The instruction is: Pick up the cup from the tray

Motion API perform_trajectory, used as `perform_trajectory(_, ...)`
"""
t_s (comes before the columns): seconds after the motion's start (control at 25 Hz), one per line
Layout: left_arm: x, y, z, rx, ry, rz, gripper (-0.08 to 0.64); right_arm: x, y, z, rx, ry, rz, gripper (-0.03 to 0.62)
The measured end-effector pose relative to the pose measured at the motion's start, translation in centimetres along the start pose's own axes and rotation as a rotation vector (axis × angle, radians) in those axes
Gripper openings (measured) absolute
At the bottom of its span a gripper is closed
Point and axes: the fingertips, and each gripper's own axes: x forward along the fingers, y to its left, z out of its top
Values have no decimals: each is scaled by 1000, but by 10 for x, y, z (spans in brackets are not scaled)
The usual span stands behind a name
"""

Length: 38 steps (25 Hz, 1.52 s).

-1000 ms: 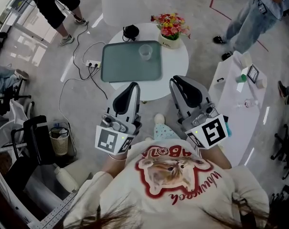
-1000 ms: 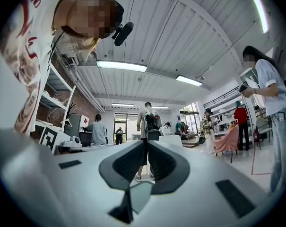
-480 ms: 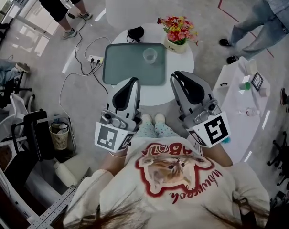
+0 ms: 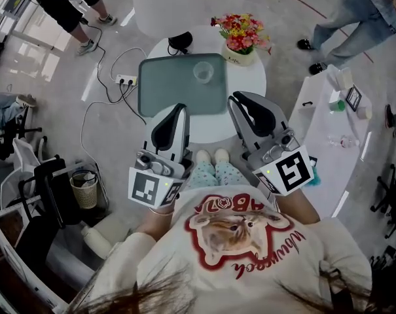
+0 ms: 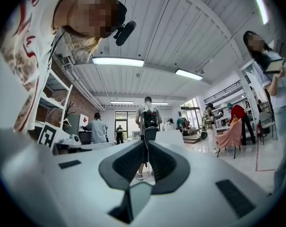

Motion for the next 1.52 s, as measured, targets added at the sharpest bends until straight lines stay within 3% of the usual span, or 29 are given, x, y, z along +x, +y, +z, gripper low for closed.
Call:
perform_trajectory(0.4,-11,14,-21,-28,49,14,14,15,-4,-31,32,59,2,54)
perform_trajectory(0.8,-19,24,-33,-45,73,21,14,32,-1,-53,56,62,42,160)
perform_trajectory(1.16,-29,41,-63,-83,102,59,14,48,-15,-105,25,124,11,215)
perform_trajectory(1.52,-39,50,-90,-113,129,83,14,59,-22,-153,38,170,5,215)
